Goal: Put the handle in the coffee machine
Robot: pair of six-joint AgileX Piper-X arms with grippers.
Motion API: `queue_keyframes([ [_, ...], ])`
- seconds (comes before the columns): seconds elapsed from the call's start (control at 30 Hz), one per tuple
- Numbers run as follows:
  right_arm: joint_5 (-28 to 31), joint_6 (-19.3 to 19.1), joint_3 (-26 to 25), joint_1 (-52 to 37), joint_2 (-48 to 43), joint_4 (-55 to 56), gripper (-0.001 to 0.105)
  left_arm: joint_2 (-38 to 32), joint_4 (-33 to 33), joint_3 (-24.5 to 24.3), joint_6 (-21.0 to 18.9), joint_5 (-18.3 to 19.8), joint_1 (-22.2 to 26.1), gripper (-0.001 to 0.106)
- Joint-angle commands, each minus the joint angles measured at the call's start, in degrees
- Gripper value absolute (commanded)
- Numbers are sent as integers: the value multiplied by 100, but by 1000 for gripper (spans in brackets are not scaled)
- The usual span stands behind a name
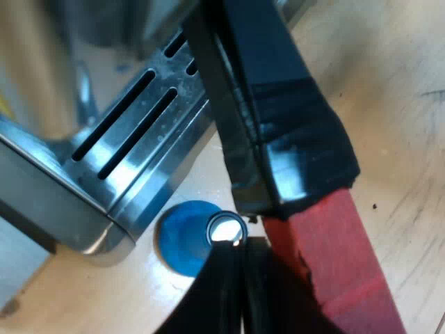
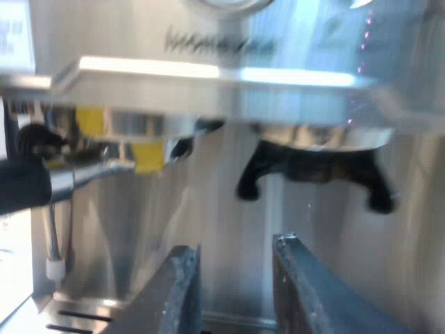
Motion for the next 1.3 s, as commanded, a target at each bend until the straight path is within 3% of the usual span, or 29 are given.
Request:
queue_keyframes([
  [0.03,39,-112,331,232,-621,-11,29,-89,155,-33,-110,460,-144,0],
  [0.37,-189,-112,541,470,-1848,1624,29,-638,-581,-33,-917,-392,-163,0],
  [0.43,-688,-112,531,470,-2306,2358,29,-664,-573,-33,-1097,-526,-174,0],
  [0.7,-978,-19,531,470,-3305,3682,29,-662,-551,-33,-1323,-1228,-673,0],
  [0.93,-2235,795,531,470,-4172,5181,29,-662,-551,-33,-1848,-1970,-1445,0],
  [1.17,-2899,1360,531,470,-4763,6114,30,-662,-520,-33,-2503,-2091,-1850,0],
  [1.3,-2900,1484,531,470,-5019,6548,47,-662,-364,-33,-2503,-2091,-2013,0],
])
